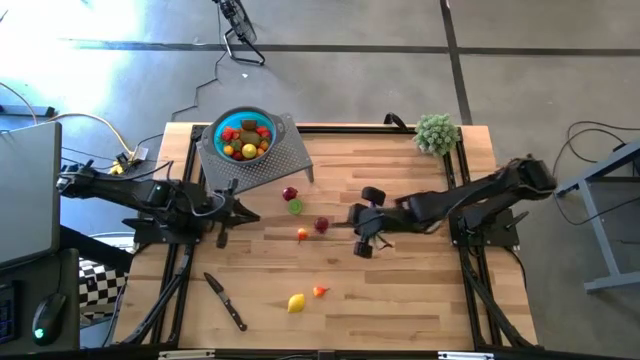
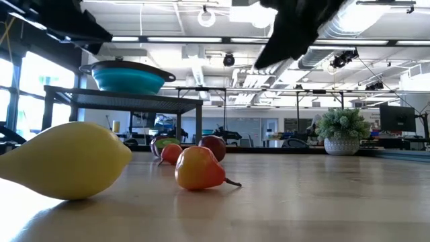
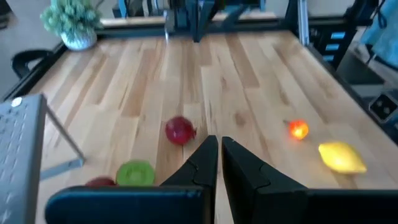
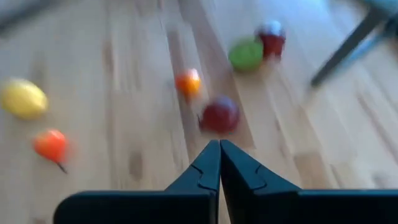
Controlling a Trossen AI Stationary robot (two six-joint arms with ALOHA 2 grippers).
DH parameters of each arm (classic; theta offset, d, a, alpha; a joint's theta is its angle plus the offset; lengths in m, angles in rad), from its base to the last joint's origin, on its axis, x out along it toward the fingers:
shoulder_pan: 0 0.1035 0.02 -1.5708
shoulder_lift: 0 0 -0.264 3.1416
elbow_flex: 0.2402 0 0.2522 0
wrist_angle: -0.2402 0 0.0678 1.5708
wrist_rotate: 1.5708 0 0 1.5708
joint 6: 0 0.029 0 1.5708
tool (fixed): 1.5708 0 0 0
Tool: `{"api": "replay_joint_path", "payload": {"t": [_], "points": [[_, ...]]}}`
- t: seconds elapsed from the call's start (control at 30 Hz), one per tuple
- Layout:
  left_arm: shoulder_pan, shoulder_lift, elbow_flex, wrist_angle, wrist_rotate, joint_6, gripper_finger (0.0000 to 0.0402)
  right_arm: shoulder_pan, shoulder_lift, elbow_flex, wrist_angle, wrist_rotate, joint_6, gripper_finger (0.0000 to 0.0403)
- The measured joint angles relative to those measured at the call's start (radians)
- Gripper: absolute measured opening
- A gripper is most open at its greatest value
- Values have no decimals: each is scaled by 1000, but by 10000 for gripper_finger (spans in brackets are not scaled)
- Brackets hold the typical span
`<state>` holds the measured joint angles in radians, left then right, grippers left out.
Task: Pick & Place Fruit
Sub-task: Put the red pomegranate into the blue strainer bowl on the shelf
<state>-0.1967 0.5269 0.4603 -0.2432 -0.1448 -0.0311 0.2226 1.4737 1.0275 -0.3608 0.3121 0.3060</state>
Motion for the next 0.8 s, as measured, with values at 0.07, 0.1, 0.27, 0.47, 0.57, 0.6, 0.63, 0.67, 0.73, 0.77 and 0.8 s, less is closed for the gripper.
{"api": "replay_joint_path", "payload": {"t": [0.07,0.1,0.27,0.47,0.57,0.6,0.63,0.67,0.73,0.77,0.8], "points": [[0,42,0,66,0,4,19,0,-75,-88,127,-4,-25,3],[0,61,0,92,0,4,19,-2,-113,-128,183,-1,-40,3],[0,152,0,183,-1,4,19,-7,-272,-294,337,2,-93,3],[0,230,2,264,2,5,19,-7,-448,-454,469,3,-173,4],[0,250,1,259,3,6,19,-6,-535,-539,588,1,-228,4],[0,257,1,262,3,7,19,-6,-566,-572,636,0,-249,4],[0,264,1,262,0,7,19,-6,-590,-603,685,0,-270,4],[0,271,1,260,-3,6,19,-6,-609,-632,739,-1,-294,4],[0,289,1,275,-4,-1,19,-6,-648,-699,868,-25,-350,4],[0,298,1,289,-4,-1,19,-6,-663,-731,942,-46,-379,4],[0,305,1,300,-4,-1,19,-6,-676,-761,1015,-69,-406,4]]}}
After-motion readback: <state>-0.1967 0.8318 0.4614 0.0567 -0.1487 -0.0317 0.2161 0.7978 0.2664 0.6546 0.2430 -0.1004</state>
